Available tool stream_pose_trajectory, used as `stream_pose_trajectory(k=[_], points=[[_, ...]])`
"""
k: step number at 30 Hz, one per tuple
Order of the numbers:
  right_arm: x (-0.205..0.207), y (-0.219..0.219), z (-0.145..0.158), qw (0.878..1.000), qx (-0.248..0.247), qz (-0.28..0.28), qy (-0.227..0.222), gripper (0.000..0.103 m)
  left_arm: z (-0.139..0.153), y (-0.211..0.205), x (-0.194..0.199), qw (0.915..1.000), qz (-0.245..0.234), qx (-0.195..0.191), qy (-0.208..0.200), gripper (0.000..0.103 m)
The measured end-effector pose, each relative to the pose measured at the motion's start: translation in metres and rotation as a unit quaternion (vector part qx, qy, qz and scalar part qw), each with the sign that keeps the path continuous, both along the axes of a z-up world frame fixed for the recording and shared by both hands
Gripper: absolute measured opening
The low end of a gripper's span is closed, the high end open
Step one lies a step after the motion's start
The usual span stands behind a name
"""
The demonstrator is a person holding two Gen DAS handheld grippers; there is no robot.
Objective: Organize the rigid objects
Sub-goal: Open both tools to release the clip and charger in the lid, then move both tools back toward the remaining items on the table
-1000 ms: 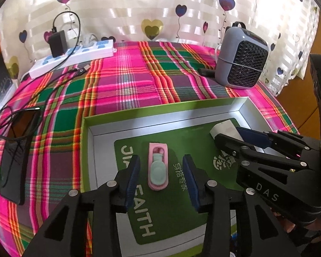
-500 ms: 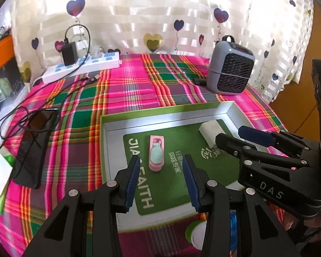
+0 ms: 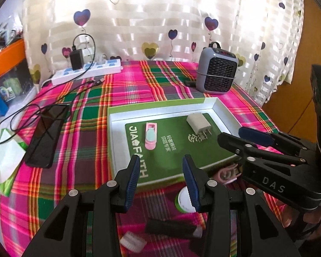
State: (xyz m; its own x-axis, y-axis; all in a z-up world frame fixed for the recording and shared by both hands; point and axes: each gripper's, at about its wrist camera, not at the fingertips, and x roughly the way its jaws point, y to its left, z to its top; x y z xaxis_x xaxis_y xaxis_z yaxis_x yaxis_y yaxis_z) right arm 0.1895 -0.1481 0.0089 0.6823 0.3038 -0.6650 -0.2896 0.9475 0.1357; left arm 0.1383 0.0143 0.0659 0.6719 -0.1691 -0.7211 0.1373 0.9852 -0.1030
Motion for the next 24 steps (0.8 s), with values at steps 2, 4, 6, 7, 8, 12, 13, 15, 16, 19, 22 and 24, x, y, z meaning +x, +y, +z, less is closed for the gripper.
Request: stream_pose_trajectory(k=[2,4,6,7,8,12,13,15,16,19,22,24], points=[[-0.008,-0.002,0.001,1.0,-0.001,-0.001,-0.006,0.046,0.0,0.004,-0.007,1.0,0.004,-0.006,0.001,0.04],[-0.016,-0.005,0.001,1.0,-0.006,-0.003,-0.013,0.046,0.0,0.009,-0.015,0.9999,0.012,-0.007,0.0,0.04],[-0.023,-0.01,0.001,1.0,-0.011,-0.01,-0.02,0.046,0.0,0.015,-0.023,0.9997,0.02,-0.013,-0.002,0.04],[-0.026,-0.012,0.0,1.0,-0.01,-0.013,-0.022,0.046,0.001,0.018,-0.026,0.9996,0.022,-0.016,-0.003,0.04],[-0.029,-0.014,0.0,1.0,-0.009,-0.017,-0.023,0.046,0.001,0.021,-0.029,0.9995,0.023,-0.022,-0.005,0.04],[-0.043,-0.021,-0.002,0.999,-0.012,-0.024,-0.032,0.046,0.001,0.031,-0.045,0.9993,0.028,-0.022,-0.009,0.04],[-0.047,-0.023,-0.003,0.999,-0.015,-0.025,-0.036,0.046,0.0,0.035,-0.049,0.9992,0.029,-0.025,-0.01,0.04],[-0.053,-0.025,-0.005,0.999,-0.019,-0.027,-0.037,0.046,-0.001,0.04,-0.054,0.9991,0.028,-0.031,-0.01,0.04],[-0.056,-0.028,-0.006,0.999,-0.02,-0.027,-0.036,0.046,-0.003,0.042,-0.058,0.9991,0.025,-0.031,-0.011,0.04],[-0.064,-0.032,-0.011,0.999,-0.024,-0.026,-0.034,0.046,-0.011,0.049,-0.065,0.9992,0.03,-0.025,-0.002,0.04],[-0.071,-0.036,-0.017,0.998,-0.036,-0.029,-0.035,0.046,-0.019,0.058,-0.071,0.9988,0.034,-0.033,0.01,0.04],[-0.075,-0.039,-0.022,0.998,-0.038,-0.03,-0.033,0.046,-0.023,0.061,-0.075,0.9988,0.033,-0.035,0.014,0.04]])
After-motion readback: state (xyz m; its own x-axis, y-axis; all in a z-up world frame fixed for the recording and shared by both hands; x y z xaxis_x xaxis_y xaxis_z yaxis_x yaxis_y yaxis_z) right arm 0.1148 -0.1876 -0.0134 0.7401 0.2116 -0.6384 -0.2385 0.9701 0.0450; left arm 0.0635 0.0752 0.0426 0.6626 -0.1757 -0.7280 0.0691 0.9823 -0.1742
